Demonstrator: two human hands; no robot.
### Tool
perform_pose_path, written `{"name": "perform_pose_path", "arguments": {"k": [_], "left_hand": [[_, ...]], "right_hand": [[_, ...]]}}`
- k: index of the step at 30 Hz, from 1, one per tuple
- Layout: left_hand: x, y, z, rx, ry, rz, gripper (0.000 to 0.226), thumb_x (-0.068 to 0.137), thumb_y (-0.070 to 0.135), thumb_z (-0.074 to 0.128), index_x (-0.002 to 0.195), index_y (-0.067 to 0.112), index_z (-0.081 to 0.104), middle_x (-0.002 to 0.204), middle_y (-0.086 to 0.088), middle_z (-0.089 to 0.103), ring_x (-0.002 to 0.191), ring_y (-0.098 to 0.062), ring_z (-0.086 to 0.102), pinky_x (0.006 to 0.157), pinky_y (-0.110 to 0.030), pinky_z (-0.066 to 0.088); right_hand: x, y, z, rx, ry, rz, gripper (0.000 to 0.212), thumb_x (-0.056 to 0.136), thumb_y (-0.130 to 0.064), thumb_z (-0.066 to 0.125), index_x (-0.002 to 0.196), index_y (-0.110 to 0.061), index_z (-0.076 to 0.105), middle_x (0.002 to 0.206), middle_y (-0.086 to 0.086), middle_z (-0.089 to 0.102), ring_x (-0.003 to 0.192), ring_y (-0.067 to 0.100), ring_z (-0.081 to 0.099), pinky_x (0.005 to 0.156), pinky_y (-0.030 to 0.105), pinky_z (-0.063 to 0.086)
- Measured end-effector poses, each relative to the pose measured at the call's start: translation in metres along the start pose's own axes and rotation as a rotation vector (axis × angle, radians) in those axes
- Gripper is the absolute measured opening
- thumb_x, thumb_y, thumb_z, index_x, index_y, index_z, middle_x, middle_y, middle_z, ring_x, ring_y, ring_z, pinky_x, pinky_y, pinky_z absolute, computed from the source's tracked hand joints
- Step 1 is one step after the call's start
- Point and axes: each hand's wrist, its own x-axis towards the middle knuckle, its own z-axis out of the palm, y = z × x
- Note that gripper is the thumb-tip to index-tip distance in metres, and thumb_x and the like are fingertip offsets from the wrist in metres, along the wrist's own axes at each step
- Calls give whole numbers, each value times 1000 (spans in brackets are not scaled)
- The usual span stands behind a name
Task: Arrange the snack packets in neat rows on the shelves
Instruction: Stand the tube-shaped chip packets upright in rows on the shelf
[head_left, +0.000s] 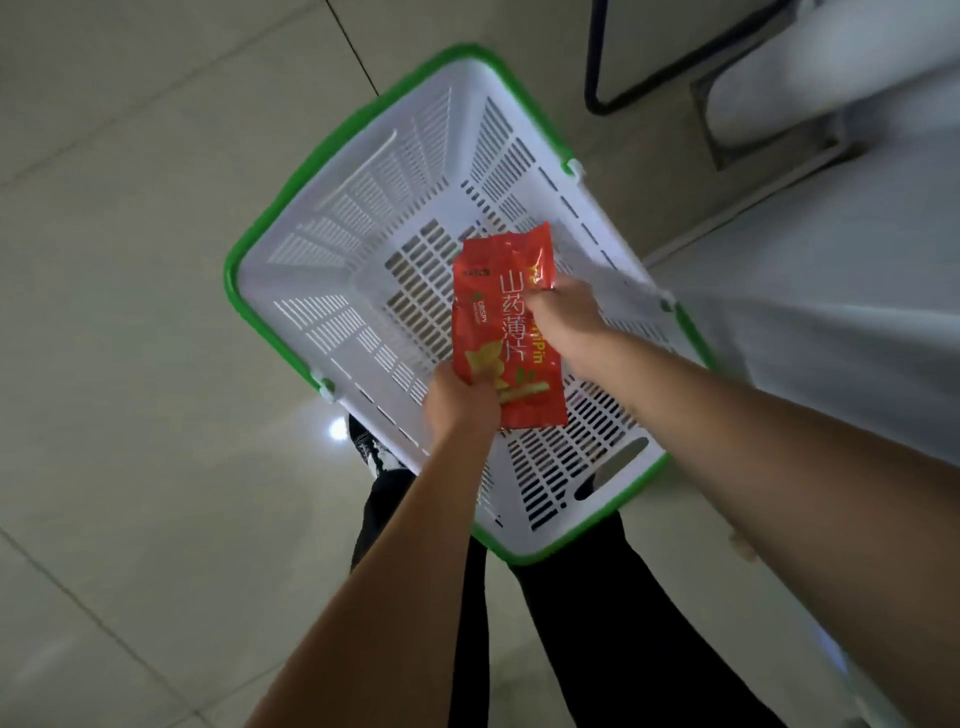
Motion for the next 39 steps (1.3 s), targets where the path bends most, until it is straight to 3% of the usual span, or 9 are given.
{"name": "perform_pose_path", "arguments": {"k": [3, 7, 13, 17, 19, 22, 27, 32, 39], "left_hand": [[42, -11, 13, 23, 39, -44, 20, 100, 28, 65, 118, 20, 66, 107, -3, 69, 82, -15, 63, 63, -31, 51], [73, -29, 22, 63, 84, -34, 16, 103, 26, 62, 114, 16, 58, 100, 2, 62, 74, -8, 53, 54, -22, 35], [74, -32, 23, 220, 66, 110, 48, 103, 20, 57, 147, 15, 41, 133, -4, 47, 118, -17, 47, 92, -37, 45], [56, -23, 20, 292, -1, 179, 62, 99, 15, 61, 154, 22, 35, 140, -5, 42, 125, -23, 49, 91, -34, 44], [39, -13, 14, 352, -29, 229, 62, 100, 17, 60, 154, 27, 33, 143, -3, 42, 125, -22, 50, 94, -39, 48], [6, 10, -3, 445, -22, 347, 59, 101, 20, 58, 154, 28, 34, 147, -3, 44, 126, -25, 53, 105, -51, 49], [-49, 63, -53, 598, -4, 511, 50, 106, 38, 46, 154, 26, 37, 146, -1, 46, 128, -22, 49, 112, -48, 42], [-96, 122, -98, 882, 20, 685, 56, 107, 50, 34, 157, 25, 32, 157, -3, 39, 143, -21, 40, 120, -40, 30], [-215, 226, -163, 1135, 96, 852, 63, 105, 58, 41, 158, 24, 32, 162, -5, 34, 148, -25, 34, 122, -41, 26]], "right_hand": [[39, 16, 21, -33, 6, -24, 22, 102, -7, 50, 104, -8, 72, 100, 10, 77, 91, 28, 75, 81, 40, 61], [70, 44, 49, -18, 18, -59, 17, 100, -25, 59, 113, -21, 68, 99, -4, 74, 89, 14, 72, 61, 23, 50], [72, 74, 56, -6, 48, -214, 27, 101, -45, 60, 122, -27, 62, 112, -10, 73, 101, 3, 69, 85, 31, 56], [41, 71, 37, -70, 39, -243, 61, 101, -46, 60, 155, -32, 37, 146, -3, 58, 128, 15, 57, 107, 48, 49], [21, 67, 24, -126, -1, -303, 45, 101, -38, 60, 144, -32, 50, 134, -1, 64, 122, 19, 63, 102, 53, 54], [-19, 49, 0, -270, -11, -443, 42, 102, -24, 60, 143, -19, 53, 128, 4, 64, 116, 19, 63, 97, 44, 56], [-89, 3, -39, -476, 65, -640, 44, 100, -5, 58, 143, -9, 52, 127, 10, 63, 116, 22, 60, 98, 39, 54], [-137, -49, -77, -718, 215, -735, 46, 100, -24, 56, 145, -17, 47, 141, 5, 57, 127, 27, 55, 104, 46, 49], [-245, -116, -168, -926, 283, -626, 59, 107, -48, 37, 158, -18, 31, 158, 7, 39, 147, 28, 34, 121, 43, 29]]}}
